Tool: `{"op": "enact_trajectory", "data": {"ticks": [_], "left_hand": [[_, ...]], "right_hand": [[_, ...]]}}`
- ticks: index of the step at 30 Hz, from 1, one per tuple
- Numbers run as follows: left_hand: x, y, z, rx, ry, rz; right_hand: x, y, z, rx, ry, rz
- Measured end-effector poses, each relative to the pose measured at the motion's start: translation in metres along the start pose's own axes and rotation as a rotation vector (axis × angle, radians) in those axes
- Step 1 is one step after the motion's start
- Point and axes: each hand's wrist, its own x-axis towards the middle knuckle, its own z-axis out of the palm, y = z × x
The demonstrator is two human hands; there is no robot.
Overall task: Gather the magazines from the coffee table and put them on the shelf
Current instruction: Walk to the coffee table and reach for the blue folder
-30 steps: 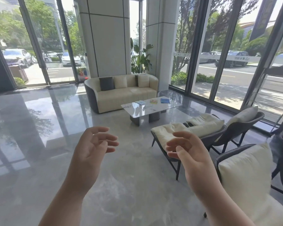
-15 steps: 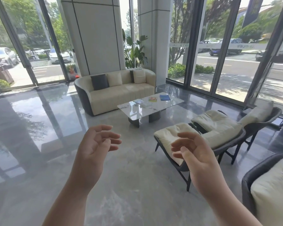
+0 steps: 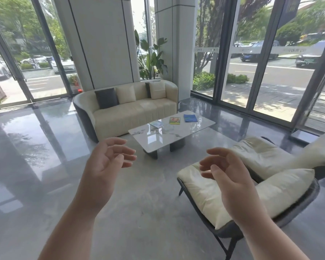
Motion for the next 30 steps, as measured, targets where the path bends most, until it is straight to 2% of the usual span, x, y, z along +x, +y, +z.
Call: {"op": "enact_trajectory", "data": {"ticks": [11,19,24,30], "left_hand": [[0.2,-0.13,-0.02,-0.003,0.028,-0.08],[0.411,-0.217,-0.048,-0.03,-0.009,-0.054],[0.509,-0.267,-0.02,-0.057,-0.087,-0.068],[0.63,-0.343,0.033,-0.064,-0.173,-0.099]], "right_hand": [[0.211,0.1,0.094,-0.038,-0.009,0.076],[0.389,0.166,0.182,-0.081,0.043,0.063],[0.471,0.203,0.197,-0.079,0.083,0.088],[0.583,0.271,0.177,-0.072,0.183,0.13]]}}
